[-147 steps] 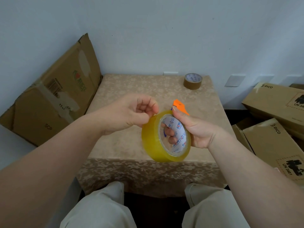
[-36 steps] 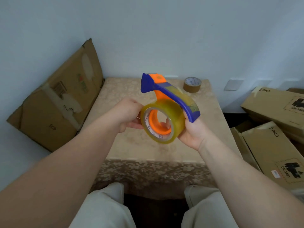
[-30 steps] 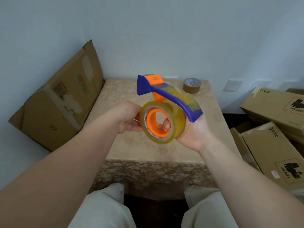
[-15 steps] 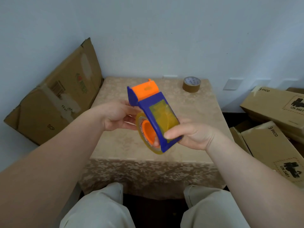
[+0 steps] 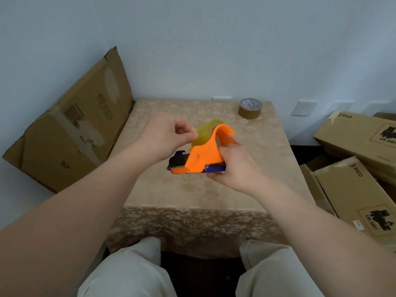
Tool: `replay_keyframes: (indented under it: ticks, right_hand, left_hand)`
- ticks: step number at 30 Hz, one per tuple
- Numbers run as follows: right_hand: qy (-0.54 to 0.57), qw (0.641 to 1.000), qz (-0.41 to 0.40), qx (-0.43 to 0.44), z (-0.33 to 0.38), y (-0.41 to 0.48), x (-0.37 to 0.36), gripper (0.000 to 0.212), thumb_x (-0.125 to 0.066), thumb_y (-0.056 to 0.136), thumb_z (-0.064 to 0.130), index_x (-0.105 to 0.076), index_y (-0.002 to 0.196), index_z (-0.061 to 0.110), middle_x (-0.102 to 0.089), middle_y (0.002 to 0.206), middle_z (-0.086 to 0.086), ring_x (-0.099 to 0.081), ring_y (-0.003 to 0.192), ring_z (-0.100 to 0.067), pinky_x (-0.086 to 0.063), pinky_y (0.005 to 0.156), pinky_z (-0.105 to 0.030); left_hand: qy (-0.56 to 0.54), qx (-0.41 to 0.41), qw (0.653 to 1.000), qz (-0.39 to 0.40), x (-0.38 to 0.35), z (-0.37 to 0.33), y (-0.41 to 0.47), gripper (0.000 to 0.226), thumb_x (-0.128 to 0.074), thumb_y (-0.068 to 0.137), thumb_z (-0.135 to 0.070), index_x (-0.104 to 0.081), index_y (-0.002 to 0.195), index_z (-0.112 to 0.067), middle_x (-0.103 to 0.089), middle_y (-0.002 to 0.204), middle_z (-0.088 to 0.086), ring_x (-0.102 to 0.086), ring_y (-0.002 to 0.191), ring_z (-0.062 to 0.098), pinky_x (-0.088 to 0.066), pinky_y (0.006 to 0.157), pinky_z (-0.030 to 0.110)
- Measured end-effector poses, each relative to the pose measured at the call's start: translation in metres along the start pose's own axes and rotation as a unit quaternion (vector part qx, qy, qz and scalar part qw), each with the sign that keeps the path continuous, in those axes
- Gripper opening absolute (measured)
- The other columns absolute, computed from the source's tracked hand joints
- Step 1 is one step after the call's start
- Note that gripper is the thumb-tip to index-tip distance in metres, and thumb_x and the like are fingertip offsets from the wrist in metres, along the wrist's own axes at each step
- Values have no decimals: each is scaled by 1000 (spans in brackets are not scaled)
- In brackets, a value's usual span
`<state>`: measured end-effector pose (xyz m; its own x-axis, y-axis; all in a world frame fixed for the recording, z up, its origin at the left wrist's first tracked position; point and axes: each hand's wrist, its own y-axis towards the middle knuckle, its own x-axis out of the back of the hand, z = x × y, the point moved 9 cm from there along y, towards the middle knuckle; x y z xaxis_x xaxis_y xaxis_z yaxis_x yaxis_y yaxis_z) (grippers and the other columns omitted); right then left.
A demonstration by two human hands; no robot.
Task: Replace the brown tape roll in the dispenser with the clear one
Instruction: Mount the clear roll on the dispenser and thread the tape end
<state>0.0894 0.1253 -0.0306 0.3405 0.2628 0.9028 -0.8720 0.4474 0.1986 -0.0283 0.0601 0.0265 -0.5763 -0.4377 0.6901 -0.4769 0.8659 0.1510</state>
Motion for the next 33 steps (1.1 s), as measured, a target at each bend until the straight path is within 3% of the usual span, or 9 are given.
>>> replay_keyframes:
  ticks: [5, 10, 13, 17, 21, 25, 29, 31, 33]
  right_hand:
    - [-54, 993, -103, 13, -10, -3, 10, 28, -75, 63, 20, -71, 87, 5, -74, 94, -14, -67, 98, -32, -12, 113, -24]
    - [-30, 985, -169, -34, -31, -5, 20, 29, -73, 68, 24, -71, 93, 9, -73, 92, -11, -65, 101, -31, -4, 113, -14]
    - [-14, 981, -190, -48, -37, -7, 23, 31, -75, 71, 27, -71, 98, 14, -73, 97, -9, -59, 113, -32, 0, 110, -7]
    - [4, 978, -206, -31, -34, -9, 25, 33, -74, 72, 29, -72, 102, 15, -73, 102, -7, -61, 109, -24, 0, 114, -13]
    - [32, 976, -217, -10, -30, -9, 29, 33, -72, 75, 30, -72, 105, 18, -73, 100, -6, -63, 106, -22, -4, 117, -19]
    - [118, 964, -240, 3, -30, -12, 30, 38, -70, 74, 33, -58, 109, 42, -73, 96, -2, -54, 116, -17, -8, 115, -17]
    - [158, 955, -250, 1, -34, -13, 27, 41, -63, 70, 44, -68, 107, 29, -66, 92, 11, -41, 128, -5, -24, 109, -18]
    - [187, 948, -258, 6, -35, -13, 27, 45, -67, 68, 41, -60, 113, 40, -59, 97, 14, -29, 133, 11, -33, 109, -33]
    - [215, 940, -265, 9, -36, -13, 27, 53, -71, 66, 38, -52, 115, 45, -63, 103, 6, -23, 131, 18, -34, 107, -54]
  left_hand:
    - [-9, -34, 998, -56, -1, -16, -14, 6, -71, 78, -22, -72, 72, -22, -59, 62, -24, -54, 56, -14, -36, 52, 2]
    - [-15, -59, 994, -91, 2, -29, -26, 8, -69, 79, -20, -73, 72, -20, -62, 64, -21, -60, 64, 0, -40, 61, 10]
    - [-16, -73, 992, -105, 7, -35, -31, 8, -68, 80, -16, -74, 76, -17, -62, 68, -17, -60, 76, 3, -40, 66, 8]
    - [-3, -107, 987, -120, 13, -43, -37, 8, -67, 81, -14, -75, 81, -16, -58, 71, -24, -56, 84, -1, -39, 70, 5]
    - [56, -174, 973, -142, 18, -55, -45, 9, -66, 82, -13, -75, 81, -13, -68, 73, -6, -59, 73, 11, -43, 69, 23]
    - [143, -267, 940, -153, 19, -66, -53, 12, -62, 85, -10, -74, 84, -7, -71, 72, 8, -62, 68, 28, -42, 69, 32]
    - [175, -333, 911, -167, 23, -73, -60, 14, -60, 87, -7, -73, 86, -3, -69, 69, 12, -60, 67, 31, -44, 71, 33]
    - [193, -360, 897, -170, 22, -76, -62, 14, -60, 87, -6, -73, 88, -1, -69, 69, 13, -60, 65, 32, -45, 70, 34]
    - [208, -379, 885, -172, 22, -79, -63, 13, -60, 86, -3, -72, 89, 1, -69, 69, 15, -61, 64, 33, -45, 70, 34]
